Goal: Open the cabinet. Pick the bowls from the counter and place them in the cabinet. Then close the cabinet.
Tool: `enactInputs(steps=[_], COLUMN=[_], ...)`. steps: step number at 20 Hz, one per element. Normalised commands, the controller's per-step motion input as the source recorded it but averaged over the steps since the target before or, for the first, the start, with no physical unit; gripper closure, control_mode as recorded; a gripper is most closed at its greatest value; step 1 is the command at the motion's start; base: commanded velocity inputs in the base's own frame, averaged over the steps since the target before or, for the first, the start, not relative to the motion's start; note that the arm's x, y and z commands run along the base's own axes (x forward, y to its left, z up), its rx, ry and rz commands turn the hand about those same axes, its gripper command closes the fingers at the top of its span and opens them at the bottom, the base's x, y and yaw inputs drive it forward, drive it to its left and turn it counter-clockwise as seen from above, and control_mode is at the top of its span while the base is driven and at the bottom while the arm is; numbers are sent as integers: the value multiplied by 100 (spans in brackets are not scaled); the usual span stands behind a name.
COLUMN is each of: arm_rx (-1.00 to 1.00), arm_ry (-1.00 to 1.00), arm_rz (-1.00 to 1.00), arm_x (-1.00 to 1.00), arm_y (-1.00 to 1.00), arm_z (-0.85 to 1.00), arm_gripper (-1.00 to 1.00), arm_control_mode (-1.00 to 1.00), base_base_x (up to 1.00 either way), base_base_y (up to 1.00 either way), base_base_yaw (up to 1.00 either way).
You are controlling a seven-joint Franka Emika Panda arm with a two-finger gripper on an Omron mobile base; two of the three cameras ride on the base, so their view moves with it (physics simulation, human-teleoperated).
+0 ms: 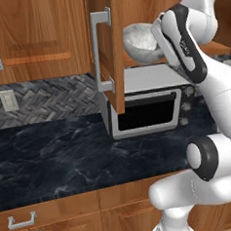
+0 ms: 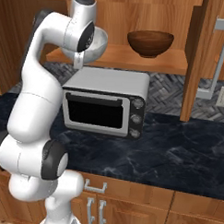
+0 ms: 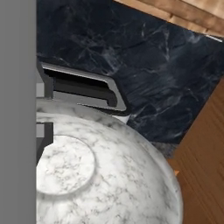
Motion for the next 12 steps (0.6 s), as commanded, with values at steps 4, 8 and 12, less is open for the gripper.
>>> enactInputs(steps=[4, 8, 12], arm_rx=[0, 0, 0], arm_ry=[-1, -2, 0], arm_rz=[0, 0, 0], arm_x=[40, 34, 31], arm_y=[0, 0, 0], arm_z=[0, 0, 0], arm_gripper=[100, 100, 100], arm_control_mode=[-100, -100, -100], base_base_x=[0, 0, 0], base_base_y=[0, 0, 0], base_base_yaw=[0, 0, 0])
